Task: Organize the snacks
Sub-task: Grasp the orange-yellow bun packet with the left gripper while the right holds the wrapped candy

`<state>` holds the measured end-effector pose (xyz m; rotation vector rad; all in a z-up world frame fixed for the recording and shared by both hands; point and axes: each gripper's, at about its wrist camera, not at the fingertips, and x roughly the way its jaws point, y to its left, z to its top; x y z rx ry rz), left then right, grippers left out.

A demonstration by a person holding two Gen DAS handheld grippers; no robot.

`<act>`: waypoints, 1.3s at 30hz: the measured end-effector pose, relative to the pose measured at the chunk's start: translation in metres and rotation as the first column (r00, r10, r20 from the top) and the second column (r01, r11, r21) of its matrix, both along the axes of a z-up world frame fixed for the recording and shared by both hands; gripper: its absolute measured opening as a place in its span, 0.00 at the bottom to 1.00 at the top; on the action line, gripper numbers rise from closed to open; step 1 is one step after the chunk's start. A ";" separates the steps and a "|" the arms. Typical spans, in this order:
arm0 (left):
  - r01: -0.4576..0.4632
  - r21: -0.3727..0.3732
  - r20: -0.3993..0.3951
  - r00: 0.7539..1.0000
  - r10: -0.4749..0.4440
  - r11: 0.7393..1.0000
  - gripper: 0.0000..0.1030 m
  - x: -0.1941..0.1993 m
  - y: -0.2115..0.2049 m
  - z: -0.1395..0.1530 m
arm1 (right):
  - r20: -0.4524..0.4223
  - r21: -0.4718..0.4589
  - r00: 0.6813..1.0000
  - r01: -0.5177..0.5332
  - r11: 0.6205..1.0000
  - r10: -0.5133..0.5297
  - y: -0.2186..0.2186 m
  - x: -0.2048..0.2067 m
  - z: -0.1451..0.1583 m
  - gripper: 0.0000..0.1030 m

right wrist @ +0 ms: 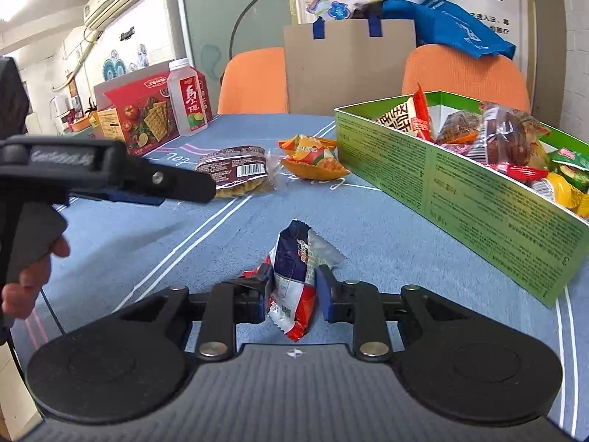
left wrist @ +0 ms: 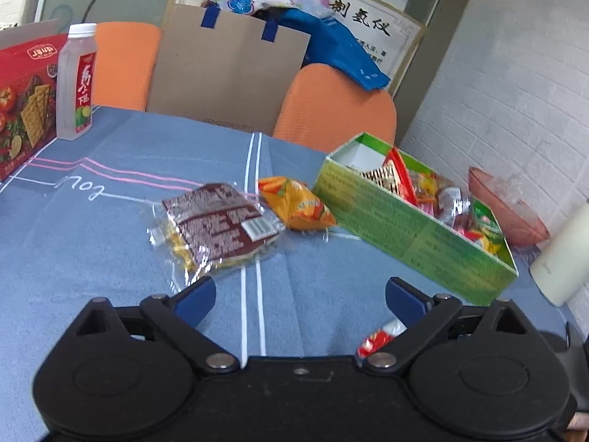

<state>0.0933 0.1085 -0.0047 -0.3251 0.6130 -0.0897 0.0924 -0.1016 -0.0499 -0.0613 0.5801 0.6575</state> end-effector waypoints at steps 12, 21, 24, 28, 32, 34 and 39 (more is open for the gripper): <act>0.025 -0.039 -0.029 0.999 -0.026 0.999 0.77 0.126 -0.016 -0.009 | -0.020 0.015 0.999 0.028 0.999 -0.028 -0.001 0.003 0.002 0.53; 0.073 -0.012 -0.087 0.994 -0.073 0.997 0.29 0.115 -0.005 -0.025 | -0.025 0.034 1.000 0.000 0.999 0.001 -0.006 0.006 -0.001 0.38; 0.149 -0.023 -0.109 0.983 -0.151 0.988 0.29 0.083 -0.003 -0.024 | -0.026 0.032 1.000 -0.003 0.999 0.003 -0.013 -0.003 0.000 0.37; 0.208 -0.025 -0.115 0.971 -0.210 0.978 0.37 0.029 -0.003 -0.020 | -0.022 0.036 1.000 -0.011 0.999 0.012 -0.021 -0.019 0.004 0.38; 0.116 -0.023 -0.075 0.990 -0.118 0.993 1.00 -0.001 -0.002 -0.015 | -0.001 0.032 1.000 -0.007 0.999 0.007 -0.016 -0.023 0.005 0.54; 0.126 -0.026 -0.068 0.990 -0.128 0.992 1.00 -0.001 -0.004 -0.012 | -0.009 0.038 1.000 0.004 0.999 -0.004 -0.012 -0.019 0.005 0.57; 0.137 -0.013 -0.063 0.988 -0.138 0.990 1.00 0.018 -0.017 -0.010 | -0.021 0.027 1.000 0.024 0.999 -0.023 -0.004 -0.015 0.003 0.58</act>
